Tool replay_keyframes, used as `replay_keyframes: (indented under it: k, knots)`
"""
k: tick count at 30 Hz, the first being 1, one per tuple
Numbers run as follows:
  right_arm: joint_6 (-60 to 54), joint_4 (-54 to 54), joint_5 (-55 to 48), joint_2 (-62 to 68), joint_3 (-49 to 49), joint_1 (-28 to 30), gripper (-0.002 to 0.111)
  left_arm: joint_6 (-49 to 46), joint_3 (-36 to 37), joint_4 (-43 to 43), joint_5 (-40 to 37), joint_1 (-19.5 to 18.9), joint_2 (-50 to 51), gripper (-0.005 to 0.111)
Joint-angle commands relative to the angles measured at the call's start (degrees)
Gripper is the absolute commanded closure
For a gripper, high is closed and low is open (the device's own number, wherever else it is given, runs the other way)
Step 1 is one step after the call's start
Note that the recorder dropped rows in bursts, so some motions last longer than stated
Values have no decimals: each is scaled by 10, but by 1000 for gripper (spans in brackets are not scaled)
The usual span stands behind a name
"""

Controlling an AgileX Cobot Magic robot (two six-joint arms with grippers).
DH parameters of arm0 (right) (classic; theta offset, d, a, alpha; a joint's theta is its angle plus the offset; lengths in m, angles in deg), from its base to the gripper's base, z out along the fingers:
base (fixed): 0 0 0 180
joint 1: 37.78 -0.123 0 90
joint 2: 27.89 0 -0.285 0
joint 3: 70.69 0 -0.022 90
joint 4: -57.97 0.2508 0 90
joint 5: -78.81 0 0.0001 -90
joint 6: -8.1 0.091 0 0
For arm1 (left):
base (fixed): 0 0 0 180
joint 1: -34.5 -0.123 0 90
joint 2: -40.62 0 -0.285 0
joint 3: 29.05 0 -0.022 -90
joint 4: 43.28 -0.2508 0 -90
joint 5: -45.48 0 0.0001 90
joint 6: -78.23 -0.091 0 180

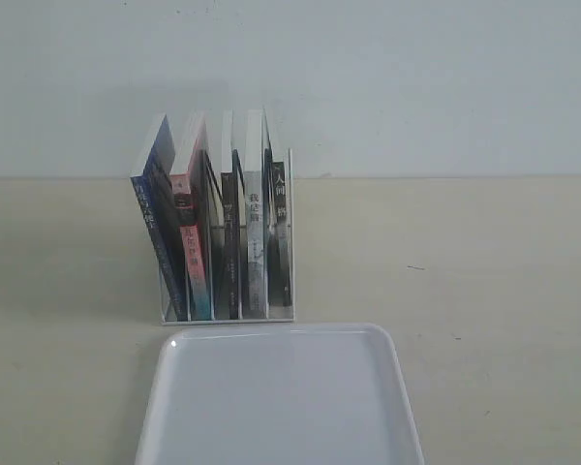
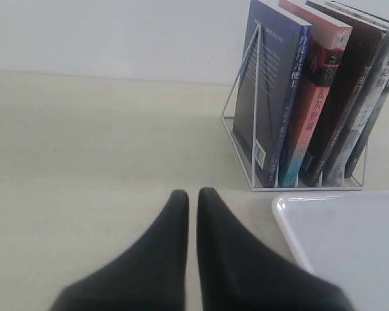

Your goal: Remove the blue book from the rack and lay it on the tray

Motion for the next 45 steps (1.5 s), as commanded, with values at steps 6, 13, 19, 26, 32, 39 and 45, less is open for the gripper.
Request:
replay_keyframes:
  k: [6,13,19,26,32,39,45]
  knots:
    - [-1,-3,2,-3,0,2,107,-2,2,-2,0,-1,-2,103]
    - [-57,-16,-6,-3,0,2,107,-2,2,-2,0,-1,-2,103]
    - [-56,-17,-6,-3,0,2,107,-2,2,-2,0,-1,-2,103]
    - [-56,-17,-6,-3,0,2,107,-2,2,-2,0,-1,-2,103]
    - [-53,-17,-2,-3,0,2,107,-2,2,-2,0,-1,-2,103]
    - [-53,-17,-2,-3,0,2,107,-2,2,-2,0,-1,-2,103]
    - [-53,-17,-2,-3,0,2,107,-2,2,-2,0,-1,-2,103]
